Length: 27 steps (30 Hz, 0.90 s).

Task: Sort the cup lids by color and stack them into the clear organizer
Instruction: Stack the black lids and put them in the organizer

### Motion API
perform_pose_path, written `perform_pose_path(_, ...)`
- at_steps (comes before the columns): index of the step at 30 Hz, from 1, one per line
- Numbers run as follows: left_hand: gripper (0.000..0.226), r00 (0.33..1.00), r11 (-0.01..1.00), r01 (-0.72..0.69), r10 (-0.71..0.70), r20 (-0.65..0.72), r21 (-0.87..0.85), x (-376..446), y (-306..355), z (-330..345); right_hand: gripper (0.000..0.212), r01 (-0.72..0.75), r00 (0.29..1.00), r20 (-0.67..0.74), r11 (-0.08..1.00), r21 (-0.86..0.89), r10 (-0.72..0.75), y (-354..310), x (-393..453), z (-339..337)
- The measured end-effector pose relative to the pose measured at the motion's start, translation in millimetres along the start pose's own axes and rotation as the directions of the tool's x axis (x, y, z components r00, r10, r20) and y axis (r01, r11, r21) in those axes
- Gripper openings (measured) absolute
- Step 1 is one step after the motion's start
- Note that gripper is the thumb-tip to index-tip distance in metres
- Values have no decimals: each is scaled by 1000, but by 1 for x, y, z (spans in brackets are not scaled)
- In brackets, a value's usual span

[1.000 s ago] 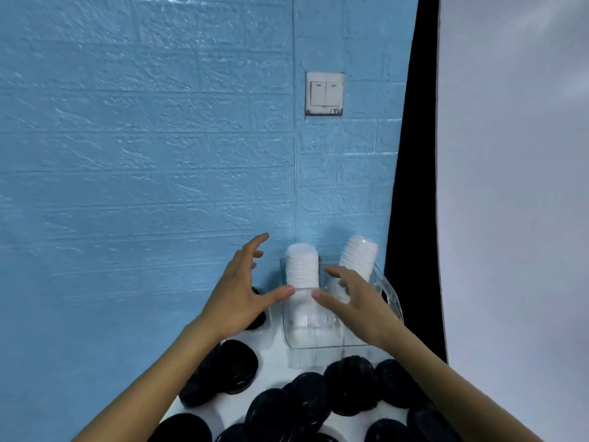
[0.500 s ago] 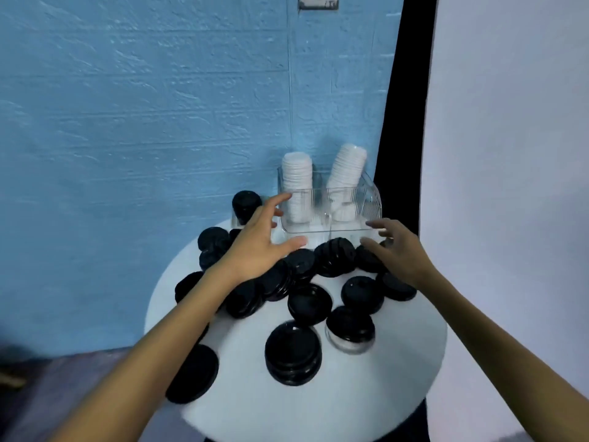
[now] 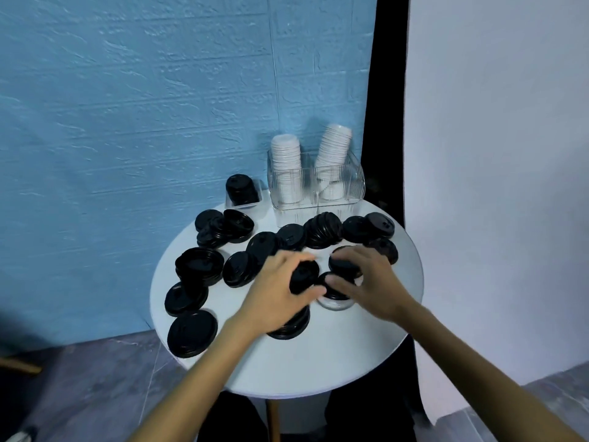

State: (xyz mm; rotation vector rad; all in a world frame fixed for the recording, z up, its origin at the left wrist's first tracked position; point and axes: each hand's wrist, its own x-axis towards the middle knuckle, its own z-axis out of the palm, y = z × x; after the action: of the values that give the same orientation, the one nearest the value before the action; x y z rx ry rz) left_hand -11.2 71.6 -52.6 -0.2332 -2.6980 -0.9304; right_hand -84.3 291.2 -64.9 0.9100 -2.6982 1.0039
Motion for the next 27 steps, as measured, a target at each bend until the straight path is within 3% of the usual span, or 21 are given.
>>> perform_pose_path(8, 62, 995, 990, 2, 12, -99, 142, -36, 5, 36, 84, -79, 996, -34, 997, -24, 78, -2, -25, 28)
perform_pose_path(13, 59, 994, 966, -12, 39, -100, 257, -31, 4, 37, 90, -148, 989, 25, 982, 120, 146, 0, -21, 24)
perform_pose_path(16, 52, 988, 968, -13, 51, -147, 250, -28, 2, 39, 75, -166, 986, 4, 973, 158, 168, -3, -19, 22)
perform_pose_path(22, 15, 969, 944, -168, 211, -128, 283, -21, -10, 45, 58, -186, 980, -19, 947, 264, 197, 6, -22, 25)
perform_pose_path(27, 8, 977, 985, -154, 164, -136, 80, -24, -14, 27, 39, -186, 978, -28, 932, 312, 205, 15, -21, 24)
